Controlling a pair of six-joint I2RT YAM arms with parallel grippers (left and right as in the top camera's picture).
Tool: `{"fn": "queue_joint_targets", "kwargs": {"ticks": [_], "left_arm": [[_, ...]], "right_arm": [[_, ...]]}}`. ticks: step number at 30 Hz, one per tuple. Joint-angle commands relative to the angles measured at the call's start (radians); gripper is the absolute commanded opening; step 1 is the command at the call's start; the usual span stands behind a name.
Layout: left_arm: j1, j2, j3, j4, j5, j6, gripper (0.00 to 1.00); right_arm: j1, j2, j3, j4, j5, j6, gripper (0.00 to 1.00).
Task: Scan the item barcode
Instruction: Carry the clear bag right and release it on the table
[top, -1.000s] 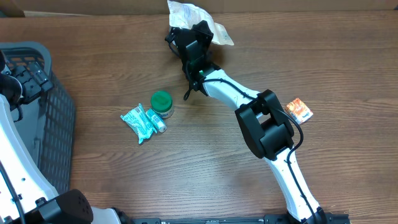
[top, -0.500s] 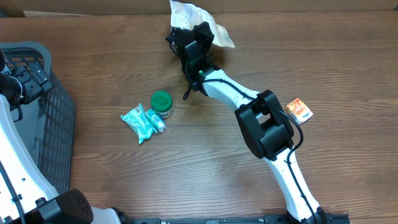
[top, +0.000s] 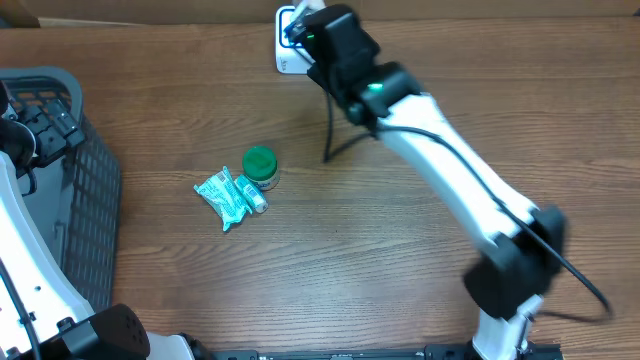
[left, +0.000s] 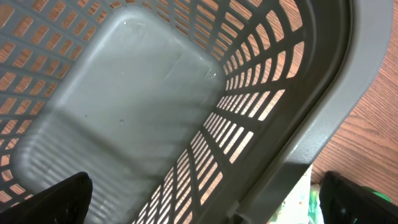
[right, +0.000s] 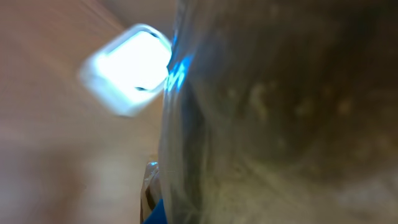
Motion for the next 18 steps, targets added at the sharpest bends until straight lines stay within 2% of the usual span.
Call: {"fn": "queue_joint_targets", "kwargs": {"ticks": [1, 5, 7, 9, 13, 18], "left_arm": [[0.000, 0.003, 0.007, 0.000, 0.003, -0.007, 1.00], [0.000, 0.003, 0.007, 0.000, 0.003, -0.007, 1.00], [0.000, 0.003, 0.007, 0.000, 0.003, -0.007, 0.99], [0.000, 0.003, 0.007, 0.000, 0.003, -0.007, 0.99], [0.000, 0.003, 0.007, 0.000, 0.003, -0.007, 1.00], [0.000, 0.003, 0.007, 0.000, 0.003, -0.007, 0.99]], "right_arm": [[-0.051, -0.099, 0.010, -0.101, -0.536, 0.311, 0.04], [-0.138, -0.140, 0.010, -0.301, -0.891, 0.438, 0.04], [-0.182, -0.140, 0.010, -0.406, -0.937, 0.446, 0.04], [-0.233, -0.138, 0.010, -0.508, -0.915, 0.444, 0.04], [-0.368, -0.137, 0.008, -0.669, -0.712, 0.478, 0.04], [-0.557, -0.137, -0.043, -0.723, -0.678, 0.584, 0.04]]}}
